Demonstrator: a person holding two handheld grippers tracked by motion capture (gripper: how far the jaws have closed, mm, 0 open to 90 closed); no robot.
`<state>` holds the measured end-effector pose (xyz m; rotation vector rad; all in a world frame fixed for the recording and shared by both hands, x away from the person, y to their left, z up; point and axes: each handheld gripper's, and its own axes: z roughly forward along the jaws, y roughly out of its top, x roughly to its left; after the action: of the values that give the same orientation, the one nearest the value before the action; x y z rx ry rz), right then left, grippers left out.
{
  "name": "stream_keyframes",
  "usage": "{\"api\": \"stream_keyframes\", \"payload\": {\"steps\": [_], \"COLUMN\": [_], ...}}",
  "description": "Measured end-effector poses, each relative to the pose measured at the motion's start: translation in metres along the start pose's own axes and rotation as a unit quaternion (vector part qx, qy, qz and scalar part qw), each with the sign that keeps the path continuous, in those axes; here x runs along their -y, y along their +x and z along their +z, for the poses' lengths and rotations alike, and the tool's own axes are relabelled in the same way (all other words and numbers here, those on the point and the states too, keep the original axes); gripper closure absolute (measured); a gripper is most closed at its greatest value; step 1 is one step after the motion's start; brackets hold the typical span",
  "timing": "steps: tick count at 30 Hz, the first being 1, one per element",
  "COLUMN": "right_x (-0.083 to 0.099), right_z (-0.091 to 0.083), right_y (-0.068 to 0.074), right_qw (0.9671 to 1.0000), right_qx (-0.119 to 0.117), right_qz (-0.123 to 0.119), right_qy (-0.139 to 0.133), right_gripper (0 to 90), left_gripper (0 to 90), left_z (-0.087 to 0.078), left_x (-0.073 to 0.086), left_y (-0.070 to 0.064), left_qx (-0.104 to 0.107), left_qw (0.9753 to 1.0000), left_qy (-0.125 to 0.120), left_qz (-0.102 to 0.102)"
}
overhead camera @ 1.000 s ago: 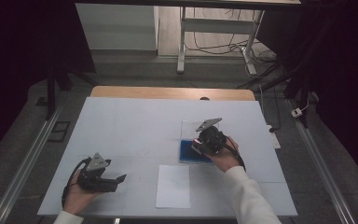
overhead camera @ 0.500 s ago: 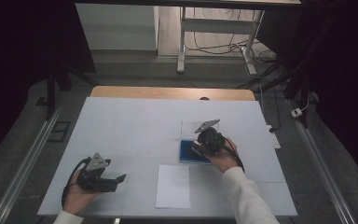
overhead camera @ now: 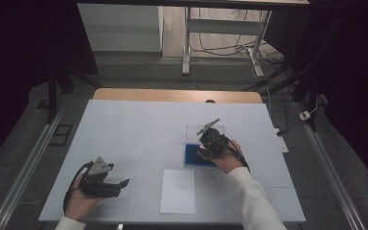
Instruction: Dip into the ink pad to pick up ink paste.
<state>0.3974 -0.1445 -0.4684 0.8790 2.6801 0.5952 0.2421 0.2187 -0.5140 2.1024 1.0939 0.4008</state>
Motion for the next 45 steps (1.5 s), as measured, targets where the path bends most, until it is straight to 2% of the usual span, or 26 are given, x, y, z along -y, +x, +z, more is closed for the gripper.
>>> {"api": "stream_keyframes", "payload": {"steps": [8,14,24,25,29,39,42,43,45], "right_x": [0.000,0.003,0.004,0.004,0.008,0.009,0.011,0.012,0.017], "right_z": [0.001,0.002,0.002,0.002,0.003,0.002,-0.002,-0.002,-0.007], "right_y": [-0.001,-0.002,-0.001,-0.001,-0.001,0.000,-0.004,-0.005,-0.008], "right_qw": [1.0000,0.9999,0.9999,0.9998,0.9995,0.9995,0.9984,0.9984,0.9959], "right_qx": [-0.004,-0.008,-0.005,-0.003,-0.003,0.000,-0.009,-0.012,-0.015], "right_qz": [-0.003,-0.003,-0.009,-0.015,-0.011,-0.012,0.001,0.004,0.020], "right_qy": [0.004,-0.009,-0.011,-0.013,-0.028,-0.030,-0.056,-0.055,-0.087], "right_gripper": [70.4,70.4,70.3,70.3,70.3,70.1,69.6,69.6,69.6], "left_gripper": [17.4,17.3,17.3,17.3,17.3,17.2,17.2,17.2,17.2], "left_z": [-0.001,-0.001,-0.001,-0.001,-0.002,-0.004,-0.004,-0.004,-0.003], "left_x": [0.001,0.001,0.002,0.002,0.002,0.002,0.003,0.003,0.003], "left_y": [0.001,0.001,0.003,0.003,0.003,0.005,0.005,0.005,0.005], "left_qx": [-0.002,-0.003,-0.007,-0.007,-0.008,-0.010,-0.010,-0.010,-0.009], "left_qw": [1.0000,1.0000,1.0000,0.9999,0.9999,0.9999,0.9999,0.9999,0.9999], "left_qy": [-0.001,0.001,0.002,0.001,-0.002,-0.004,-0.003,-0.002,-0.001], "left_qz": [-0.001,-0.002,-0.006,-0.007,-0.008,-0.009,-0.010,-0.009,-0.010]}}
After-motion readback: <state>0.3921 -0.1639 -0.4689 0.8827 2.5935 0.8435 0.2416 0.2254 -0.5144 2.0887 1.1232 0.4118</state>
